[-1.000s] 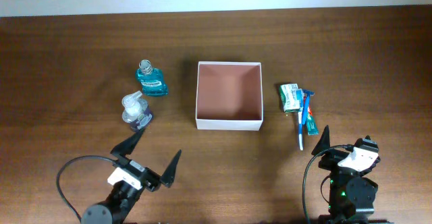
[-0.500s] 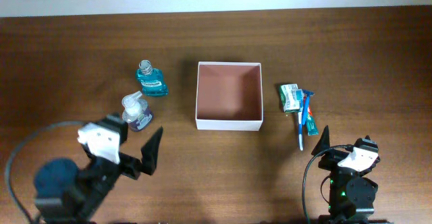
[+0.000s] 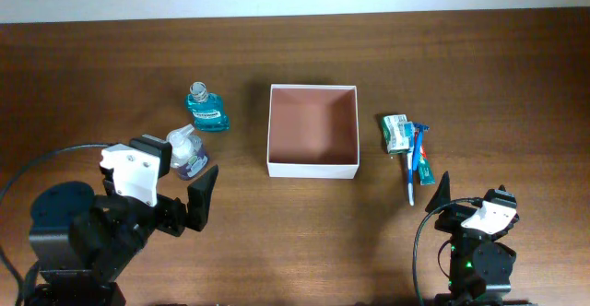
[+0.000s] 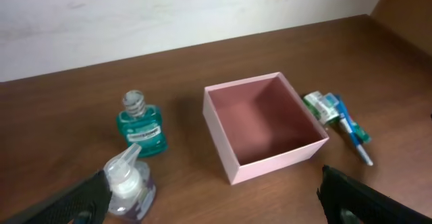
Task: Pack container
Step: 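Reach the left gripper to the clear soap pump bottle and grasp it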
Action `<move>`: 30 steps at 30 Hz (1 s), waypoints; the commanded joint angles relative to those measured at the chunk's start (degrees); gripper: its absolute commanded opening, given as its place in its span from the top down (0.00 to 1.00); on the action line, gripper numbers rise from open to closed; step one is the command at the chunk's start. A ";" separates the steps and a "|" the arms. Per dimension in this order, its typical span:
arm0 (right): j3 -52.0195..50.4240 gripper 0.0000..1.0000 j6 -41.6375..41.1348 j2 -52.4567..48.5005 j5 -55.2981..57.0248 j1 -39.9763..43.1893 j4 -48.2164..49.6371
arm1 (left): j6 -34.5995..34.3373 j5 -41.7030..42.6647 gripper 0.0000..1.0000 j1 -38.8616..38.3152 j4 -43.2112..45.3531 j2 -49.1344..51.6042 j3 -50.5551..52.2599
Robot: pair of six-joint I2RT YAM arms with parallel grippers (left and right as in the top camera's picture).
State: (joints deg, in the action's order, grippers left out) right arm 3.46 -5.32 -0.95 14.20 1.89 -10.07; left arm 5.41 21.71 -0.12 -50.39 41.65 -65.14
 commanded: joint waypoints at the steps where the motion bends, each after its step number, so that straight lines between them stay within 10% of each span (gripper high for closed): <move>1: -0.15 0.02 0.42 0.11 -0.09 0.44 -0.48 | 1.55 -9.88 0.01 0.31 -1.49 0.81 -0.44; 4: -0.15 0.02 0.42 0.11 -0.09 0.44 -0.48 | 1.53 -19.08 0.01 0.31 -2.16 3.32 2.03; 30: -0.15 0.02 0.42 0.11 -0.09 0.44 -0.48 | 0.79 -15.78 0.04 0.31 10.60 31.67 6.19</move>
State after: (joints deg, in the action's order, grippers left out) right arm 3.46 -5.34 -0.95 14.20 1.89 -10.07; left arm 5.02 5.39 -0.12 -40.69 72.49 -59.37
